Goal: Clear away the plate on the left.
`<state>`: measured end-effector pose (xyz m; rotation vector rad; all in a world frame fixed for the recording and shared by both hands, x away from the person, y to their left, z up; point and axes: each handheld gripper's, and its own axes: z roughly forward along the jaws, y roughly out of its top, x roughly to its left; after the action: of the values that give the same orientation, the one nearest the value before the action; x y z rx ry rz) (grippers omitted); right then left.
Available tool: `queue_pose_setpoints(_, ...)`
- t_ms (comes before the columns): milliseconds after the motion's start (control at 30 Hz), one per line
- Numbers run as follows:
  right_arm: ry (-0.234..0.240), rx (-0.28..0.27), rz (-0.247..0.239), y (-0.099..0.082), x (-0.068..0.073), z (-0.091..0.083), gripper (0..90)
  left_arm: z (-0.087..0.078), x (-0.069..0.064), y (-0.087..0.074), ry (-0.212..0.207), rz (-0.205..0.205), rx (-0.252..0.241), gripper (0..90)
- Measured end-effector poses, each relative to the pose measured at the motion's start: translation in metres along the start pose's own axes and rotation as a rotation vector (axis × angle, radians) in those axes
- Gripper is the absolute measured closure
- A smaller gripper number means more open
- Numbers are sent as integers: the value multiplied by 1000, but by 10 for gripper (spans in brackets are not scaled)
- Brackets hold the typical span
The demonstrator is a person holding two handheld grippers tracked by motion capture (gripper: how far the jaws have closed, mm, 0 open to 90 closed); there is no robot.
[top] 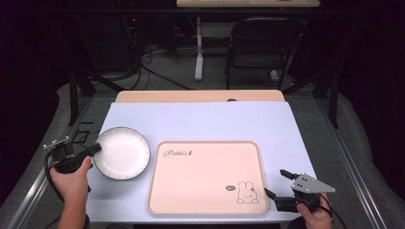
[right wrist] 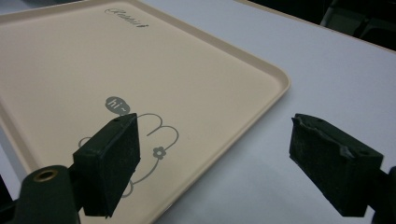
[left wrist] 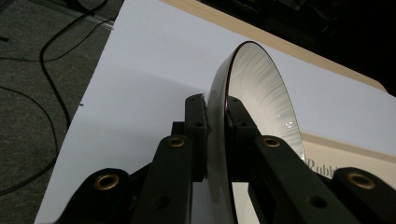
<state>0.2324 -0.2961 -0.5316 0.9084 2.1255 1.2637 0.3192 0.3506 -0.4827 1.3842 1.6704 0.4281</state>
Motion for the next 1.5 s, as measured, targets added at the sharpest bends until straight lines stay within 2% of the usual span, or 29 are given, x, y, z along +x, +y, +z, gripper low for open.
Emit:
queue_pose_setpoints(333, 0, 1, 1, 0, 0, 0, 157, -2, -10, 10, -11, 29, -3, 816)
queue_pose_setpoints(633, 0, 0, 1, 0, 0, 0, 157, 3, -29, 17, -48, 62, -1, 814)
queue_pose_setpoints(967, 0, 0, 1, 0, 0, 0, 157, 18, -61, 20, -118, 104, 20, 812)
queue_pose_setpoints(1033, 0, 0, 1, 0, 0, 0, 157, 24, -71, 20, -141, 114, 26, 812)
queue_pose_setpoints(1067, 0, 0, 1, 0, 0, 0, 157, 24, -71, 20, -141, 114, 26, 812)
queue_pose_setpoints(1100, 0, 0, 0, 0, 0, 0, 157, 28, -79, 19, -153, 123, 32, 812)
queue_pose_setpoints(1200, 0, -1, 0, 0, 0, 0, 157, 32, -86, 19, -165, 135, 41, 811)
queue_pose_setpoints(1500, 2, -1, -1, 0, 0, 0, 157, 52, -119, 14, -225, 178, 74, 810)
